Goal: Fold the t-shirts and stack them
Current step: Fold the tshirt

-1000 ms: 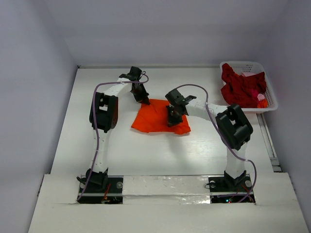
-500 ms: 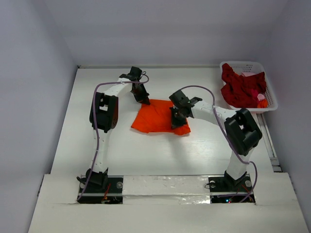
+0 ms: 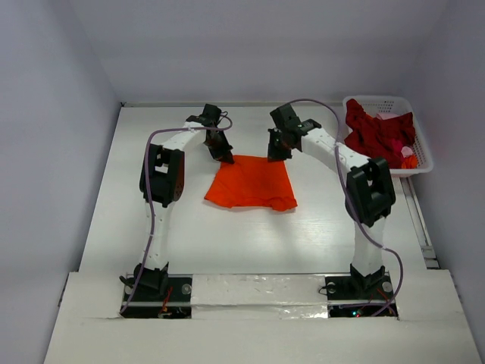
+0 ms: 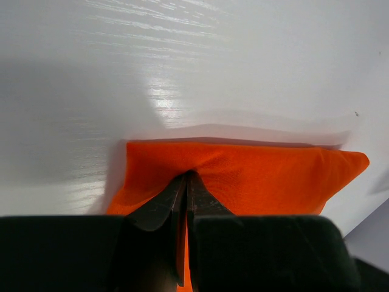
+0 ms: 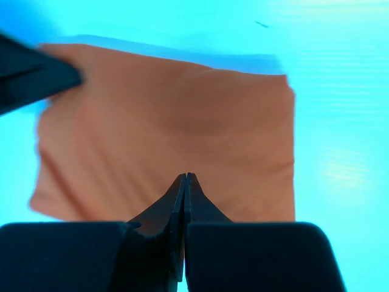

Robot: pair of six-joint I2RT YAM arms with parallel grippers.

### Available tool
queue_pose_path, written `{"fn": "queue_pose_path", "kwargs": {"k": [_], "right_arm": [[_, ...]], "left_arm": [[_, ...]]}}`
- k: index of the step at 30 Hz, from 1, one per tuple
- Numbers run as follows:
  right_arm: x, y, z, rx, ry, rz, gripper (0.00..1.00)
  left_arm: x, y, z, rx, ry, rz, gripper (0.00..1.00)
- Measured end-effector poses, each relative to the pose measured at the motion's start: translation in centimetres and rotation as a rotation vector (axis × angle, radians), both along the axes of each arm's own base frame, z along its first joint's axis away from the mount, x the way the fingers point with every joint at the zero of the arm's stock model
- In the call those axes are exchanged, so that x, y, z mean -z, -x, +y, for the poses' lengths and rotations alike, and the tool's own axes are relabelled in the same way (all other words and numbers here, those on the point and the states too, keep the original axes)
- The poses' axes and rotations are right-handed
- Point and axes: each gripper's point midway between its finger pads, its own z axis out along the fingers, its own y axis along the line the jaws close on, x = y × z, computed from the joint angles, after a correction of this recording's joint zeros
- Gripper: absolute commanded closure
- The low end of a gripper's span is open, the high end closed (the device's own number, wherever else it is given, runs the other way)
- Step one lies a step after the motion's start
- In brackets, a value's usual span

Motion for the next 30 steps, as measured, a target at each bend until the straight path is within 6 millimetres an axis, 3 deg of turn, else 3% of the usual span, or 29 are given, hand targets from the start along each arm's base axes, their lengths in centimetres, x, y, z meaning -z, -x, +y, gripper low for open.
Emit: {"fn": "queue_pose_path", "kwargs": {"k": [2, 6, 20, 30], "right_arm": [[1.9, -0.5, -0.6, 0.012, 0.025, 0.034, 1.0], [4.7, 0.5, -0.8, 0.002, 0.059, 0.116, 1.0], [5.3, 1.8, 0.2, -0.039, 0.02, 0.165, 1.0], [6.3, 0.0, 0.3, -0.026, -0.035, 0.201, 1.0]], "left_arm": [[0.0, 0.0, 0.0, 0.0, 0.0, 0.0, 1.0], [0.0, 0.0, 0.0, 0.0, -0.001, 0.0, 1.0], [0.0, 0.2, 0.3, -0.006, -0.013, -0.002, 1.0], [0.0, 0.2, 0.4, -0.006, -0.014, -0.001, 1.0]]}}
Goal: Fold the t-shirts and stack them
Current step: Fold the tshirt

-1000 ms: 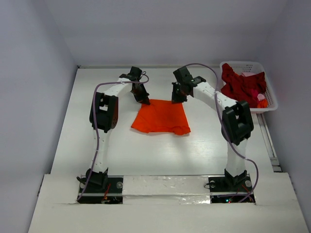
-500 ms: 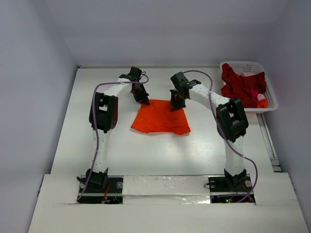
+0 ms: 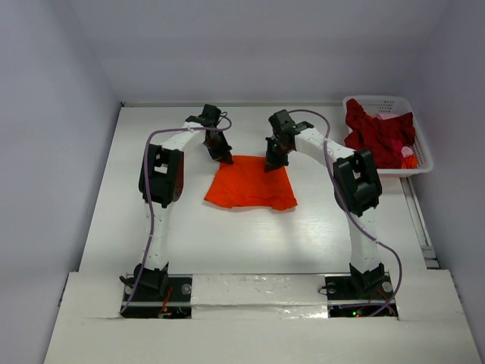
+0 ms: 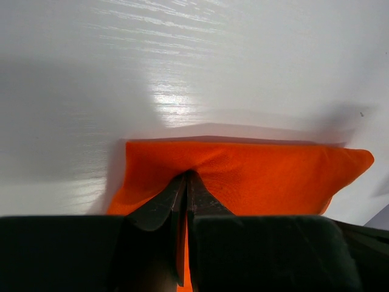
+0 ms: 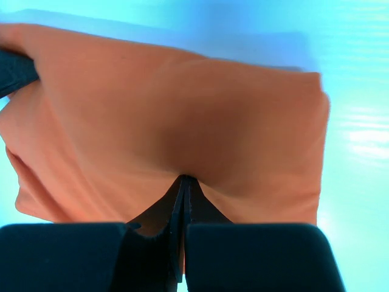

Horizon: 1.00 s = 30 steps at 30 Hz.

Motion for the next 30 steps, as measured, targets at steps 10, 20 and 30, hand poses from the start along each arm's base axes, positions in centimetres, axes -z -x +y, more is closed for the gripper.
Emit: {"fn": "queue_pose_path", "kwargs": {"k": [10, 20, 30], "right_arm": [[0.3, -1.8, -1.0, 0.026, -0.067, 0.035, 1.0], [-1.0, -4.1, 0.1, 0.014, -0.126, 0.014, 1.0], [-0.9, -4.4, 0.7, -0.008, -0.147, 0.026, 1.0]], "left_arm": [[-0.2, 0.0, 0.2, -0.004, -0.011, 0.003, 1.0], [-0.3, -1.9, 0.7, -0.017, -0.012, -0.01, 1.0], [-0.2, -3.7, 0.6, -0.023, 0.018, -0.018, 1.0]]}}
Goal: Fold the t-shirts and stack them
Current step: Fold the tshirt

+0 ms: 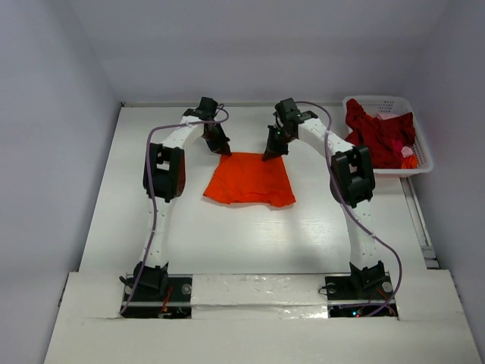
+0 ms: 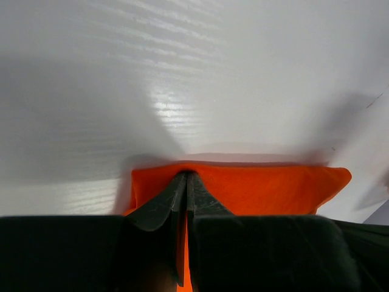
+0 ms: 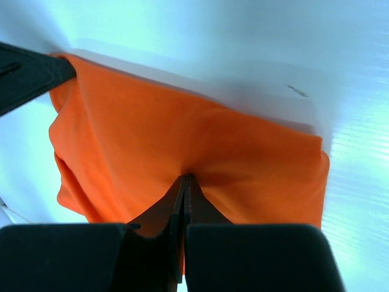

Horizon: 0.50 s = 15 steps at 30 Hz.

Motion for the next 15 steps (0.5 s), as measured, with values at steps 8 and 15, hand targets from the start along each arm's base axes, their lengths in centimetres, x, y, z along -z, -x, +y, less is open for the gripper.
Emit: {"fn": "queue_pose_path", "kwargs": {"k": [8, 15], "right_arm": [[-1.0, -0.6, 0.2, -0.008, -0.007, -0.025, 1.0], [-1.5, -1.2, 0.2, -0.028, 0.003, -0.056, 1.0]], "left_arm": [[-0.1, -1.2, 1.0, -0.023, 0.008, -0.011, 1.0], [-0.2, -0.9, 1.3, -0.023, 0.007, -0.011, 0.79]]}}
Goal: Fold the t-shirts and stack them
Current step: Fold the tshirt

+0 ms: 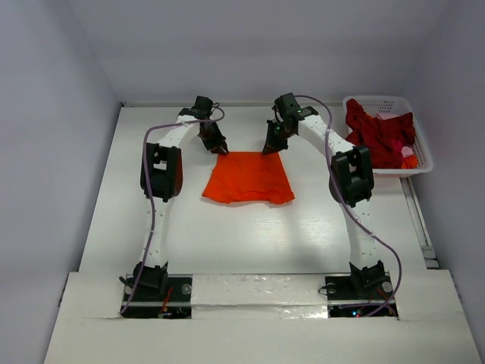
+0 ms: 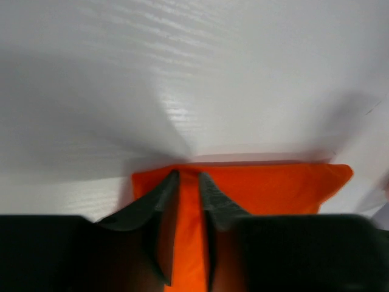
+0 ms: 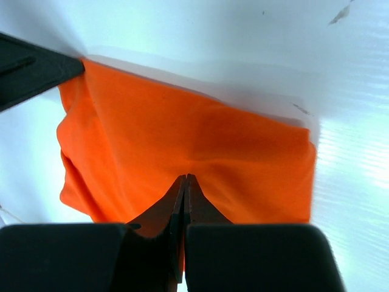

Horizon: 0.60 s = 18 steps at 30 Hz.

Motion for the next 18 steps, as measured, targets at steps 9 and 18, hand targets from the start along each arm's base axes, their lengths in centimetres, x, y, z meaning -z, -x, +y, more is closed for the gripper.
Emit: {"fn": "queue_pose_path", "kwargs": {"k": [9, 18], "right_arm": [[-2.0, -0.5, -2.1, 0.034, 0.093, -0.096, 0.38], [-21.6, 0.0, -6.5, 0.172, 0.082, -0.561, 0.0]], "left_arm": [[-6.1, -0.6, 1.4, -0.015, -0.059, -0.14, 0.06], [-23.1, -0.4, 5.7, -0.117, -0.184, -0.564, 0.01]]}}
